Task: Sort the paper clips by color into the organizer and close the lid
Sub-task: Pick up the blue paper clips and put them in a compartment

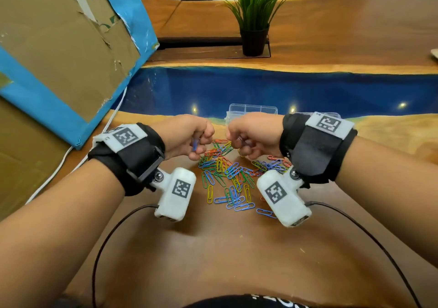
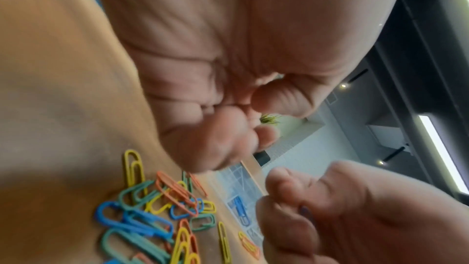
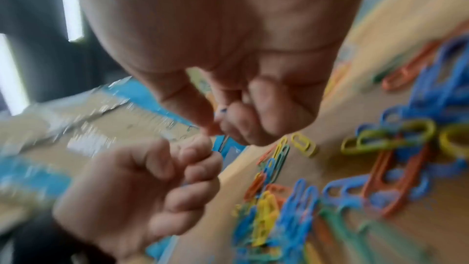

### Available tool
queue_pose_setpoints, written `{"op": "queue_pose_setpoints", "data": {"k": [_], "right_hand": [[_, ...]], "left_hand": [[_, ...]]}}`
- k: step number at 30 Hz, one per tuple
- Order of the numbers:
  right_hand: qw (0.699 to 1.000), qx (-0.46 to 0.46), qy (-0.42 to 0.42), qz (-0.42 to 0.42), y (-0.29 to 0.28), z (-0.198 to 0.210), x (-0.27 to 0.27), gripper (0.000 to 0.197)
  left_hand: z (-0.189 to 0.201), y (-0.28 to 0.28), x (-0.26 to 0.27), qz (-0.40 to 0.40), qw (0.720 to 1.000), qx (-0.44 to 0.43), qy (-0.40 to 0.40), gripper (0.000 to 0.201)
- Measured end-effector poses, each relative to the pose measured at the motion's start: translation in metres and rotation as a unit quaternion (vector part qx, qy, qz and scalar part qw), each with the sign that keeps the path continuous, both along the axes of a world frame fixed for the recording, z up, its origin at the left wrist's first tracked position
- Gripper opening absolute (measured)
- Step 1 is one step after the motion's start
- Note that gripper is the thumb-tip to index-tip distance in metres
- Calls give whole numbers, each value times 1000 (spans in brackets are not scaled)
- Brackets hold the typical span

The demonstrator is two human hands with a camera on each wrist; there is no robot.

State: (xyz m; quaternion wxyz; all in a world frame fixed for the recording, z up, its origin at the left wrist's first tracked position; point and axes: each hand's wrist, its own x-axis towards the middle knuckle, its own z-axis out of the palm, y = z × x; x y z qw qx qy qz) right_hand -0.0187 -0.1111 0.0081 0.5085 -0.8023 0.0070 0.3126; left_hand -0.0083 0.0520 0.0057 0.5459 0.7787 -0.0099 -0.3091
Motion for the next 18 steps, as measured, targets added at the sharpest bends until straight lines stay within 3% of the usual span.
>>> {"op": "queue_pose_setpoints", "data": {"k": [1,3,4,6,7,8,13,18], "right_hand": [[995,-67,-50,47,1,1,-2,16],[950,-216,-161,160,2,3,-8,6],[923,-271,-185,200,3,3,-11,10],[885,-340,-207,243,6,1,-16,21],[873,-355,-223,248,9,0,-17,22],[869,-361,-232,245,10,-1,-17,21],[878,-352,-228,229,9,-5,-15,8],[883,-343,-239,215,1,-2,-13,11]], "left_hand": [[-1,1,0,1,1000,12,10,10],[-2,1,0,-38,991,119,-47,6],[-3,2,1,-83,967,216,-108,9],[-3,1,-1,-176,879,381,-227,9],[-3,1,-4,-199,847,421,-258,9],[-4,1,-5,-209,831,436,-274,11],[-5,-2,-7,-218,813,452,-297,7],[-5,0,-7,-218,810,451,-304,7]]}}
